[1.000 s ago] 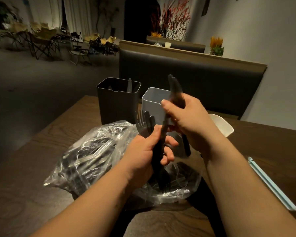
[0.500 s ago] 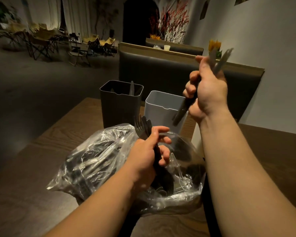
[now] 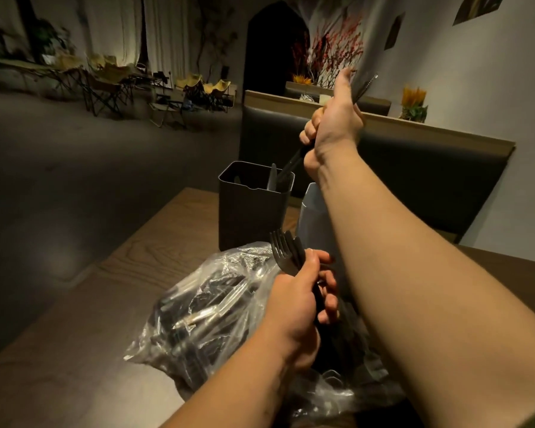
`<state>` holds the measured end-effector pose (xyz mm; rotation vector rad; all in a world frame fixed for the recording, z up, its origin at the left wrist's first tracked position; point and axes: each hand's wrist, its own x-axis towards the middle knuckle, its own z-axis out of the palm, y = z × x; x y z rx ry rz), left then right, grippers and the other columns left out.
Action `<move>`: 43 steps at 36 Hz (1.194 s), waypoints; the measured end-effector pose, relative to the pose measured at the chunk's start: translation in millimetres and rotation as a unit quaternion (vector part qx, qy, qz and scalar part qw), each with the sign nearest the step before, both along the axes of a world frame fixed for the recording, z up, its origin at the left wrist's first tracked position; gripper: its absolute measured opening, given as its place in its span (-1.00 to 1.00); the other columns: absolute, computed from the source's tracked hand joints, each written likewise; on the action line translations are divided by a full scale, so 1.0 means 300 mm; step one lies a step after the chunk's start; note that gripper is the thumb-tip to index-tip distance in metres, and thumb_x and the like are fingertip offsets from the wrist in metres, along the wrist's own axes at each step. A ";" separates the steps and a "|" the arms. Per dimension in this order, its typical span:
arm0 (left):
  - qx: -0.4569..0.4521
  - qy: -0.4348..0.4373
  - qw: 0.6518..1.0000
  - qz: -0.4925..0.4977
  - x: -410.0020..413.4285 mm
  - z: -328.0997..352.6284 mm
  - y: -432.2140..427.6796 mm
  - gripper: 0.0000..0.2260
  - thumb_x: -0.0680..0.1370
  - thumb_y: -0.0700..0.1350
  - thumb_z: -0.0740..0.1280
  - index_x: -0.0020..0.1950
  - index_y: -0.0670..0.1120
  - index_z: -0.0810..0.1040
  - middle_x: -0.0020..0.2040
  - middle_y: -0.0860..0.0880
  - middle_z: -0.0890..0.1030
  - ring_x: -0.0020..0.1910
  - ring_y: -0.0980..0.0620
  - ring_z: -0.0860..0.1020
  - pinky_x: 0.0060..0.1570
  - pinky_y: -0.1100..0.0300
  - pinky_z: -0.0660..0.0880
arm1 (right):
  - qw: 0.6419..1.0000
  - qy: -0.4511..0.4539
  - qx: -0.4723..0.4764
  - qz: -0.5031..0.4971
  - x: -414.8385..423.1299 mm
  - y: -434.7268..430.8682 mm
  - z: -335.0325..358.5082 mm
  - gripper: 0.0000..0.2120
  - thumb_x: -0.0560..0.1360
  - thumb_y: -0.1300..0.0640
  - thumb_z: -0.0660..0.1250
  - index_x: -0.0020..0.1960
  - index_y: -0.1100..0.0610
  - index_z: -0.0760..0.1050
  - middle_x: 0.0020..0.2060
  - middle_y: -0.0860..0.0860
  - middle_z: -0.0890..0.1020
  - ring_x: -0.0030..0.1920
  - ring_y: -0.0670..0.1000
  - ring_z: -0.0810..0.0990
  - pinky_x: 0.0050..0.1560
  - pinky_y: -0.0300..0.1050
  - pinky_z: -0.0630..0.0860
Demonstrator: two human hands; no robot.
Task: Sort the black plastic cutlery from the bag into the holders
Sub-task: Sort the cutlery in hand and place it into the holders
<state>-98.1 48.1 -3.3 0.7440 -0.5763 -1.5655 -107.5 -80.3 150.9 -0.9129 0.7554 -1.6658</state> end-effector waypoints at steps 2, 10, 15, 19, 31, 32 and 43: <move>0.005 0.000 1.000 0.004 0.002 0.001 -0.001 -0.78 0.68 0.01 0.21 -0.06 -0.07 0.51 -0.39 0.01 0.41 -0.53 0.12 0.30 -0.60 0.33 0.13 | 0.999 0.037 0.008 -0.005 0.016 -0.030 -0.022 -0.62 0.62 -0.15 0.27 -0.26 0.07 0.37 -0.54 -0.05 0.32 -0.59 -0.10 0.25 -0.58 -0.23 0.20; 0.018 0.014 1.000 0.000 0.003 0.003 0.000 -0.74 0.67 0.01 0.23 -0.16 -0.05 0.52 -0.39 0.01 0.42 -0.53 0.12 0.30 -0.60 0.33 0.11 | 0.950 0.306 0.063 0.005 0.029 -0.111 -0.128 -0.73 0.67 -0.03 0.17 -0.05 0.15 0.45 -0.42 -0.01 0.50 -0.38 -0.08 0.52 -0.26 -0.16 0.48; 0.024 0.020 1.000 -0.001 0.004 0.011 0.005 -0.75 0.68 0.01 0.21 -0.12 -0.07 0.52 -0.40 0.01 0.45 -0.54 0.13 0.30 -0.57 0.32 0.14 | 0.873 0.488 -0.007 -0.022 0.021 -0.116 -0.144 -0.73 0.63 0.04 0.26 -0.21 0.10 0.51 -0.31 0.00 0.52 -0.20 -0.02 0.53 -0.02 -0.04 0.49; 0.021 0.018 1.000 0.000 0.003 0.012 0.007 -0.74 0.68 0.01 0.21 -0.15 -0.05 0.52 -0.41 0.02 0.43 -0.54 0.13 0.29 -0.60 0.34 0.13 | 0.837 0.544 0.032 -0.043 0.016 -0.172 -0.183 -0.73 0.49 -0.05 0.37 0.03 0.15 0.60 -0.09 0.07 0.62 0.03 0.09 0.61 0.15 0.10 0.56; -0.018 0.035 0.999 -0.034 0.009 0.012 0.012 -0.75 0.68 0.00 0.18 -0.04 -0.12 0.54 -0.36 -0.02 0.49 -0.51 0.12 0.32 -0.56 0.31 0.21 | 0.815 0.577 -0.039 -0.041 -0.058 -0.131 -0.185 -0.65 0.51 0.09 0.48 0.25 0.13 0.50 0.01 0.00 0.56 -0.14 -0.12 0.52 -0.22 -0.30 0.46; -0.024 0.030 0.999 -0.039 0.010 0.013 0.013 -0.76 0.69 -0.02 0.18 -0.02 -0.12 0.54 -0.35 -0.02 0.49 -0.50 0.12 0.32 -0.56 0.31 0.21 | 0.810 0.583 -0.046 -0.040 -0.071 -0.109 -0.177 -0.58 0.51 0.08 0.47 0.31 0.12 0.46 0.03 -0.01 0.52 -0.16 -0.14 0.49 -0.24 -0.33 0.41; -0.065 0.024 0.992 -0.106 0.015 0.006 0.019 -0.83 0.67 -0.18 0.19 0.24 -0.10 0.46 -0.34 -0.03 0.48 -0.52 0.12 0.32 -0.55 0.30 0.28 | 0.832 0.546 -0.098 -0.012 -0.322 0.325 -0.173 -0.91 0.56 0.05 0.39 -0.07 0.05 0.61 -0.21 -0.04 0.64 -0.19 -0.19 0.60 -0.19 -0.28 0.50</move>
